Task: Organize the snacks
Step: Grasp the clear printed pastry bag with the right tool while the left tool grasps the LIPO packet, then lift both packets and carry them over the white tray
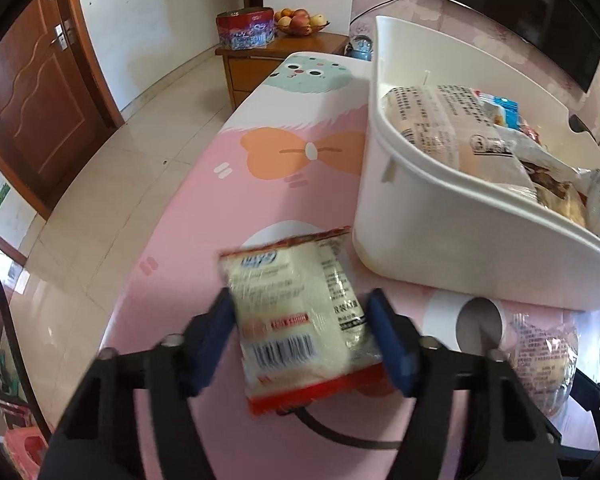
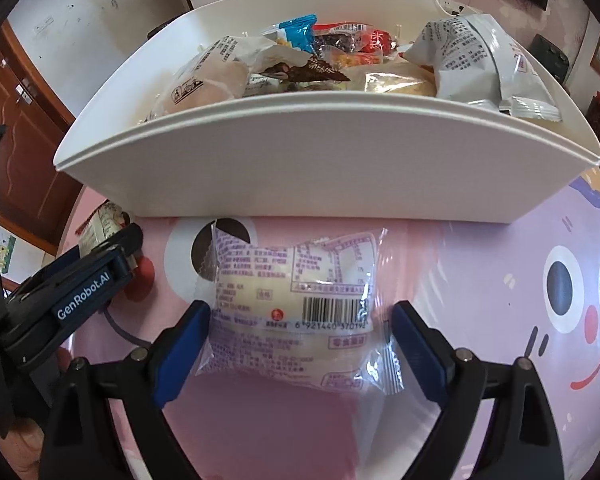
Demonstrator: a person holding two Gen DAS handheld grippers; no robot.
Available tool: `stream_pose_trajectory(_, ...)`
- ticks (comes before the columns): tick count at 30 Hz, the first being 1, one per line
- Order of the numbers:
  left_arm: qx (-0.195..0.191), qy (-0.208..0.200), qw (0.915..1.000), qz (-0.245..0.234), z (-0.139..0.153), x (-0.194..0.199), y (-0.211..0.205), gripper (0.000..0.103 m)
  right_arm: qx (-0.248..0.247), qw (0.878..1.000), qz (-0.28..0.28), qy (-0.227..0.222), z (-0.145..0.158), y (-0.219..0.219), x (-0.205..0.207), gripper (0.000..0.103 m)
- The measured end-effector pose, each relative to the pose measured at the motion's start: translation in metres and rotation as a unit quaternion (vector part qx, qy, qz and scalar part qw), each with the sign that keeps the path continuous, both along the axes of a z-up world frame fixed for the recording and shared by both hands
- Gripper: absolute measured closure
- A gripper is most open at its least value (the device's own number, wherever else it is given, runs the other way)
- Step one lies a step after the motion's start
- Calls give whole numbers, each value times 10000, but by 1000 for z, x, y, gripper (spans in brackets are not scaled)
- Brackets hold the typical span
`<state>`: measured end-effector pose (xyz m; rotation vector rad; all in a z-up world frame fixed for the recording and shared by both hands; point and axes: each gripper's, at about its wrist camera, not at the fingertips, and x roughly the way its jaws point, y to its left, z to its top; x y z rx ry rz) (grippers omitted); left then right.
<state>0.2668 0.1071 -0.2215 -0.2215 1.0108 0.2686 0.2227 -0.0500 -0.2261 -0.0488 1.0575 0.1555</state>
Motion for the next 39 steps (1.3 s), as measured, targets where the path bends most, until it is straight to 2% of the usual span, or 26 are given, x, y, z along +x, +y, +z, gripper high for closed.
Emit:
stream_pose_trajectory(3,-11,-50,10000,-78,2,-6,-1,55,-43,9999,73,-59,1,3,-3,24)
stream_pose_trajectory(4,-19,-49,9999,-97,3,-8,-1,55,-50,9999,116,-74,2,3,-6,31)
stream_pose_trajectory(7,-99,-53,9998,-165,3,-17,-2,57,-23,9998,206,-73,4,5,-15,40)
stream_pose_trajectory(13,-395,1,9981,-472,9,-54,-16,58,94,9996,255,-30,4,-8,-27,44)
stream_pose_trajectory(18,-462,-69,9956,-812,24,-88,-29,58,175,9994,303,67,5,-14,-48,45)
stream_pose_trajectory(22,-454,-216,9936,-1015,43,-111,-37,58,183,9992,343,-35,16,-20,-60,46)
stream_pose_trajectory(27,-498,-412,9902,-1236,73,-133,-46,58,262,9985,359,-313,41,-22,-73,46)
stream_pose_trajectory(33,-558,-739,9850,-1459,118,-144,-55,58,405,9955,350,-785,86,-34,-96,46)
stream_pose_trajectory(39,-224,-1165,9774,-1747,176,-135,-63,58,527,9894,372,-1298,143,-45,-99,46)
